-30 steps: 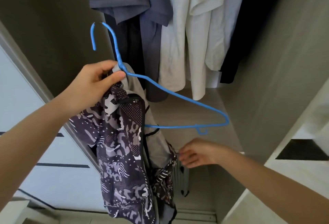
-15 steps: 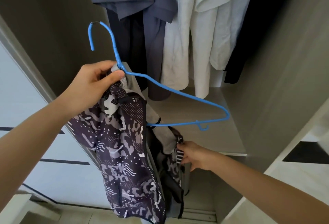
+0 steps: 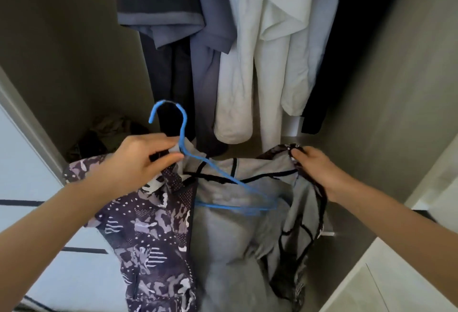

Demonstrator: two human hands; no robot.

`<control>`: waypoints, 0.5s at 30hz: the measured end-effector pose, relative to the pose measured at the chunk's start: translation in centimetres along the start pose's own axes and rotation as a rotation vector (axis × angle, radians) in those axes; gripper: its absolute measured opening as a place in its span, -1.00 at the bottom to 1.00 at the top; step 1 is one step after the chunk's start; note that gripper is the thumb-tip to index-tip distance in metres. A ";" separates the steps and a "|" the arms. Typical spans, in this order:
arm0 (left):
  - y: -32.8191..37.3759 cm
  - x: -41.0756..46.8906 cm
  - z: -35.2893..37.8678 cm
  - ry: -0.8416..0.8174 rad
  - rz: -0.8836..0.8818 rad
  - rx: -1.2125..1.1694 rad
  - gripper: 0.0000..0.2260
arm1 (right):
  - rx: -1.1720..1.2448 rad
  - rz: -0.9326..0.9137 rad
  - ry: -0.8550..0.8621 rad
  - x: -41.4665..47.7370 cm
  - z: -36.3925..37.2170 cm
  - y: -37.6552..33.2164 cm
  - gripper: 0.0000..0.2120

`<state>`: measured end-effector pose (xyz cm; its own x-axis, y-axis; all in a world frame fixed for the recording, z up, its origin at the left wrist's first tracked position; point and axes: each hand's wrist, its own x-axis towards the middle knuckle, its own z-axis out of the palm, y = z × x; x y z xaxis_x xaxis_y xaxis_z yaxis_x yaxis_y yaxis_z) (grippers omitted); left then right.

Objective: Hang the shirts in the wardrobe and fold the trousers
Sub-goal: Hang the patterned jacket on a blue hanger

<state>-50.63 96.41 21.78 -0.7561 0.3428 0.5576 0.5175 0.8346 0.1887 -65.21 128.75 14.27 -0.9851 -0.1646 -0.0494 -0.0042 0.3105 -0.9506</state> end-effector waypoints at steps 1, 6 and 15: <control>-0.2 0.0 0.9 -0.022 0.013 0.055 -0.83 | 0.007 -0.018 0.020 -0.8 -1.1 -1.5 -0.79; -0.8 1.8 4.5 0.094 -0.059 0.171 -0.67 | -0.044 -0.194 0.104 -4.7 -4.7 -6.7 -0.88; 0.6 4.9 2.7 0.385 -0.320 -0.256 -0.84 | -0.449 -0.169 -0.453 -9.7 -6.5 -4.0 -0.68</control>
<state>-55.13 99.73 22.44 -0.7156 -0.1326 0.6858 0.4029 0.7236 0.5604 -56.77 135.16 20.54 -0.7951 -0.5928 -0.1282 -0.3205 0.5901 -0.7410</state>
